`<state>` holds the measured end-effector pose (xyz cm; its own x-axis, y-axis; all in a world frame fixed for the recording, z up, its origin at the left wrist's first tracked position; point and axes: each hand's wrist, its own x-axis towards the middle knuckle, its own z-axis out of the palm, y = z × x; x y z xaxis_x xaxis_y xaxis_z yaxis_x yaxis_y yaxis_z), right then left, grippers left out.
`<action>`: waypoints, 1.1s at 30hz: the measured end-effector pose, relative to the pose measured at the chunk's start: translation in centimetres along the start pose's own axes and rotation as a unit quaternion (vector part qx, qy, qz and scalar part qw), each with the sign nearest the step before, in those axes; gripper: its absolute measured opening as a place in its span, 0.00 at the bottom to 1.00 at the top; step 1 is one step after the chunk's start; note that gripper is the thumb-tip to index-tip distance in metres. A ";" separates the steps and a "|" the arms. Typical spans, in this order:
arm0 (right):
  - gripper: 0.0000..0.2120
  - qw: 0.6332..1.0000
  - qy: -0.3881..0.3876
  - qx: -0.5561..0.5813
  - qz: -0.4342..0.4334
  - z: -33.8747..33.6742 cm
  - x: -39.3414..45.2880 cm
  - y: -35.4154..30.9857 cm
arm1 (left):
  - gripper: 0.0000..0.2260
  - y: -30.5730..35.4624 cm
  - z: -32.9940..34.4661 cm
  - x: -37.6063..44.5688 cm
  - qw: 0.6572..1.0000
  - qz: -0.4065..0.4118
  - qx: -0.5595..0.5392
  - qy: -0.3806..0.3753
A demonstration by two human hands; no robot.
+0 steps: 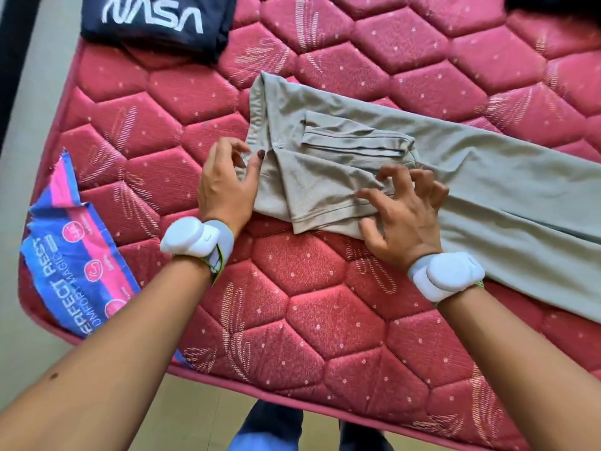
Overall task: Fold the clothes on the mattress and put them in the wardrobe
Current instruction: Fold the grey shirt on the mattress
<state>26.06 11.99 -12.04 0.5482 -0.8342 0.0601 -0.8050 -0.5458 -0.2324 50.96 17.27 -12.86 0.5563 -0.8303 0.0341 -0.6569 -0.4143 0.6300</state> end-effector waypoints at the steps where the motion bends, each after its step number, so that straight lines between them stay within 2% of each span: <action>1: 0.14 1.000 0.011 0.004 -0.005 -0.2 0.2 -0.6 | 0.14 -0.1 -0.2 -0.7 0.999 0.020 0.023 -0.016; 3: 0.13 0.999 0.036 0.010 -0.021 0.0 0.8 -2.3 | 0.15 -0.6 -0.7 -2.2 0.996 0.045 0.074 -0.035; 5: 0.13 0.999 0.026 0.009 -0.037 0.9 1.7 -3.9 | 0.16 -1.2 -0.9 -3.3 0.993 0.049 0.101 -0.026; 7: 0.18 1.000 -0.010 0.002 -0.017 1.9 2.9 -5.0 | 0.17 -1.7 -1.0 -3.6 0.995 0.030 0.096 -0.019; 9: 0.21 0.997 -0.060 0.007 0.047 2.2 4.4 -5.4 | 0.15 -2.0 -0.9 -3.3 0.996 0.033 0.086 -0.021; 11: 0.21 0.991 -0.113 0.012 0.075 2.5 5.6 -5.6 | 0.12 -2.5 -1.0 -3.0 0.995 0.049 0.089 -0.020; 14: 0.15 0.992 -0.122 0.015 0.004 3.0 6.1 -5.7 | 0.13 -2.9 -2.2 -3.0 0.996 0.036 0.082 -0.004; 15: 0.14 0.995 -0.104 0.005 -0.009 3.2 6.0 -5.7 | 0.16 -2.9 -2.6 -3.2 0.995 0.032 0.091 -0.004; 17: 0.15 0.998 -0.045 -0.020 0.034 3.6 5.4 -5.4 | 0.21 -2.6 -2.7 -3.8 0.986 0.060 0.157 -0.023; 19: 0.18 0.995 -0.026 -0.036 0.090 3.7 5.1 -5.3 | 0.21 -2.7 -2.1 -4.6 0.973 0.088 0.208 -0.048; 21: 0.17 0.995 -0.015 -0.024 0.091 3.8 5.1 -5.3 | 0.19 -3.2 -1.5 -5.1 0.969 0.104 0.218 -0.053; 25: 0.15 0.998 0.017 -0.019 0.059 3.7 5.4 -4.9 | 0.15 -3.9 -1.7 -5.1 0.978 0.034 0.204 -0.023; 27: 0.17 0.996 0.009 -0.012 0.089 3.9 5.1 -4.4 | 0.15 -3.2 -2.0 -5.1 0.983 0.009 0.185 -0.005; 30: 0.12 0.984 0.132 0.005 0.119 3.7 4.5 -3.1 | 0.16 -0.2 -1.7 -4.4 0.987 0.075 0.141 0.017; 33: 0.06 0.976 0.159 0.024 0.148 2.6 3.8 -2.2 | 0.13 3.2 1.0 -4.1 0.974 0.165 0.154 0.002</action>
<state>30.56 10.23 -13.86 0.1901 -0.9412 0.2793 -0.9017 -0.2799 -0.3295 46.06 18.97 -11.76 0.2899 -0.9362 0.1988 -0.9219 -0.2174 0.3206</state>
